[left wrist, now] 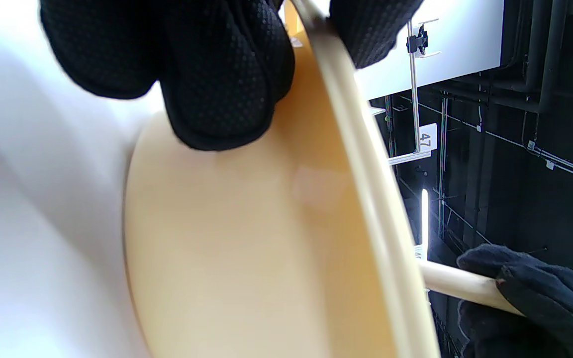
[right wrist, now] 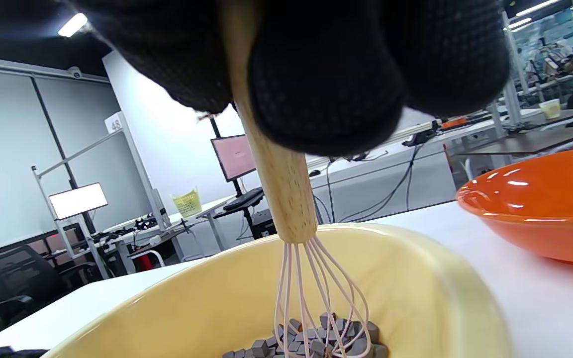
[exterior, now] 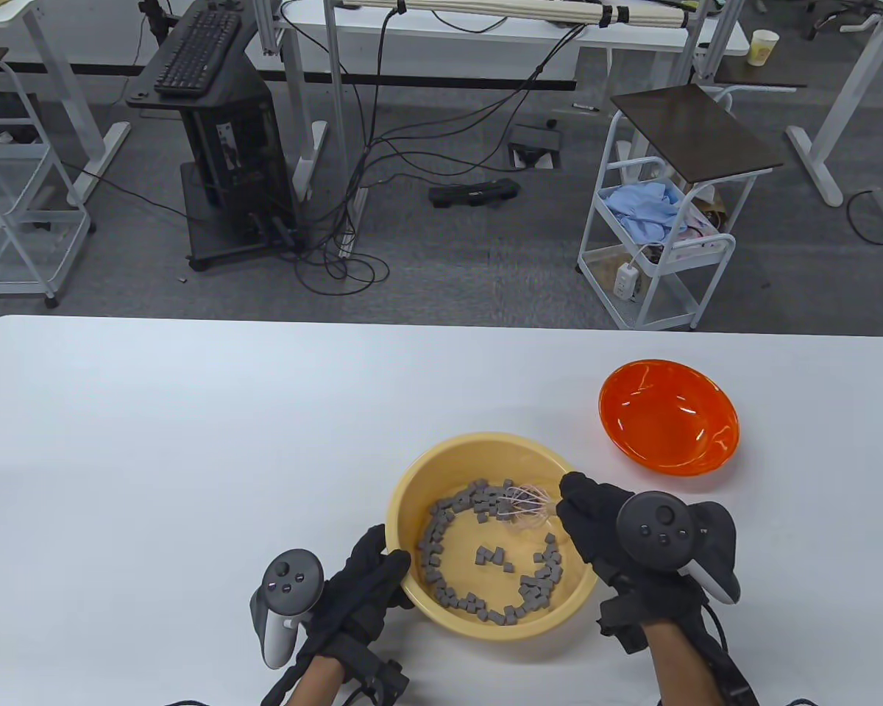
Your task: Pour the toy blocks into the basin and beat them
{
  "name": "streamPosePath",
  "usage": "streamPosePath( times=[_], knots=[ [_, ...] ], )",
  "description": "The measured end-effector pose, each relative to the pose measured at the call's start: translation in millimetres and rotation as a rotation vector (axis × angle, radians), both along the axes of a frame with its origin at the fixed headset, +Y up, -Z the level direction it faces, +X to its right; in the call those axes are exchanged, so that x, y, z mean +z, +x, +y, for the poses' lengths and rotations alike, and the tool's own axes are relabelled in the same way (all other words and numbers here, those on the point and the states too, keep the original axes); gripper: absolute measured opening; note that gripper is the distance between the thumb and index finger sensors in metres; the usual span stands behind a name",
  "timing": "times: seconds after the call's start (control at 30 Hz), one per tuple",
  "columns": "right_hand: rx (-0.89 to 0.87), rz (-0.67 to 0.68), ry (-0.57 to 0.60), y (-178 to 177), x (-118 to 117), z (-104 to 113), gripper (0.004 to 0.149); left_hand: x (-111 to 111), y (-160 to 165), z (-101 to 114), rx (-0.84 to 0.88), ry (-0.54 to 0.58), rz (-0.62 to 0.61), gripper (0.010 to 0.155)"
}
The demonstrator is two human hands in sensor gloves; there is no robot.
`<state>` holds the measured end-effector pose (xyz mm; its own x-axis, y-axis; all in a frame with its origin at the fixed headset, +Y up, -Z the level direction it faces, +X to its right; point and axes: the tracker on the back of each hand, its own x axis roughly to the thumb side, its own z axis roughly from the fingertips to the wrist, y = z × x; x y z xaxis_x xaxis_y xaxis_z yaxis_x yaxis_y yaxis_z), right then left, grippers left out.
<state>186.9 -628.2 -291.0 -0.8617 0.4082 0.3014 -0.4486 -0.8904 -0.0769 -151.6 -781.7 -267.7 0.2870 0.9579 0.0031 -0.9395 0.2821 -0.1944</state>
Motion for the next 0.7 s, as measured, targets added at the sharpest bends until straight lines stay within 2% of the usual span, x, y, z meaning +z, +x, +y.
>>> streamPosePath(
  times=[0.17, 0.3, 0.47, 0.6, 0.7],
  knots=[
    [-0.018, 0.084, -0.037, -17, -2, -12, 0.042, 0, 0, 0, -0.001, 0.0, -0.001, 0.07],
    [-0.047, 0.121, -0.135, -23, -4, -19, 0.044, 0, 0, 0, 0.001, -0.001, -0.002, 0.07],
    [0.059, 0.072, -0.183, -27, -3, -20, 0.048, 0, 0, 0, 0.001, -0.002, -0.005, 0.069],
    [0.252, -0.024, -0.243, -31, -2, -23, 0.053, -1, 0, 0, -0.004, 0.0, -0.005, 0.069],
    [0.276, -0.026, -0.282, -31, -3, -25, 0.053, -1, 0, 1, -0.012, 0.004, -0.006, 0.069]
  ],
)
